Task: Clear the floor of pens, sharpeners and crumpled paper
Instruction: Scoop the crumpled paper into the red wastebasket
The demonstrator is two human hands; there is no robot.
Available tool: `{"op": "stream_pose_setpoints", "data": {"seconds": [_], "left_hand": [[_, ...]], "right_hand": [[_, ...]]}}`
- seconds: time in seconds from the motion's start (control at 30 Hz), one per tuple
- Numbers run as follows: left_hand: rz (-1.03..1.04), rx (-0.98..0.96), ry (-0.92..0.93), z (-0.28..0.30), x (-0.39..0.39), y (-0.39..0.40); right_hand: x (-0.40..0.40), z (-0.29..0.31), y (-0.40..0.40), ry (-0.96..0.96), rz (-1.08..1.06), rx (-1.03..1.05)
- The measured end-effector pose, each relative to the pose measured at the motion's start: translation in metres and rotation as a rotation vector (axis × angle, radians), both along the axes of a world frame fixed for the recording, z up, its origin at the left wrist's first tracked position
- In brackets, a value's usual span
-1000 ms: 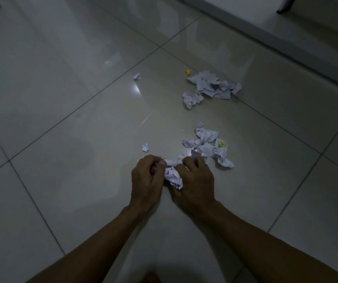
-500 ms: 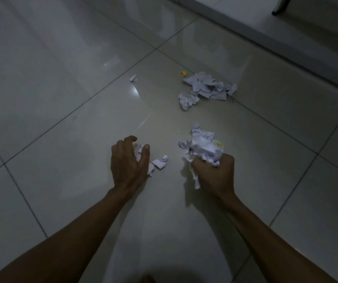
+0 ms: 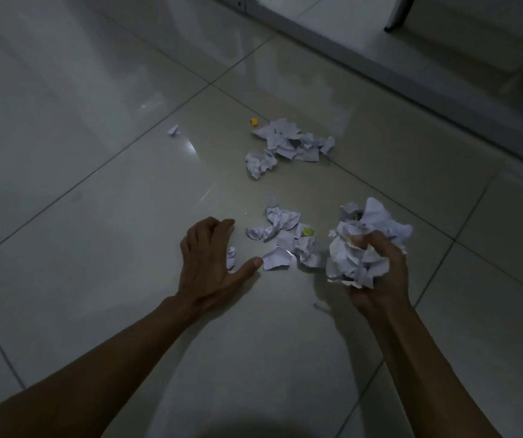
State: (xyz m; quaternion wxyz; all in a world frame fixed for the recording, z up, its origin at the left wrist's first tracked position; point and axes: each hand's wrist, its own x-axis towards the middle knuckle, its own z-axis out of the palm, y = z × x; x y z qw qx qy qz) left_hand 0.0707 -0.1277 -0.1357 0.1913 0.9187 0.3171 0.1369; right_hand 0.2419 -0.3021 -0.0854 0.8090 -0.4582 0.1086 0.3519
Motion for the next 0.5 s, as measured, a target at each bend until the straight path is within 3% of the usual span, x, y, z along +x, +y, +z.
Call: {"op": "stream_pose_setpoints", "data": {"seconds": [0.23, 0.4, 0.5], "left_hand": [[-0.210, 0.041, -0.008, -0.011, 0.070, -0.025], [-0.197, 0.007, 0.121, -0.006, 0.104, -0.047], [-0.175, 0.092, 0.133, -0.003, 0.116, -0.058]], "right_hand": [[0.015, 0.013, -0.014, 0.045, -0.032, 0.113], [0.011, 0.007, -0.025, 0.074, -0.032, 0.102], [0.012, 0.003, -0.032, 0.088, -0.038, 0.100]]}}
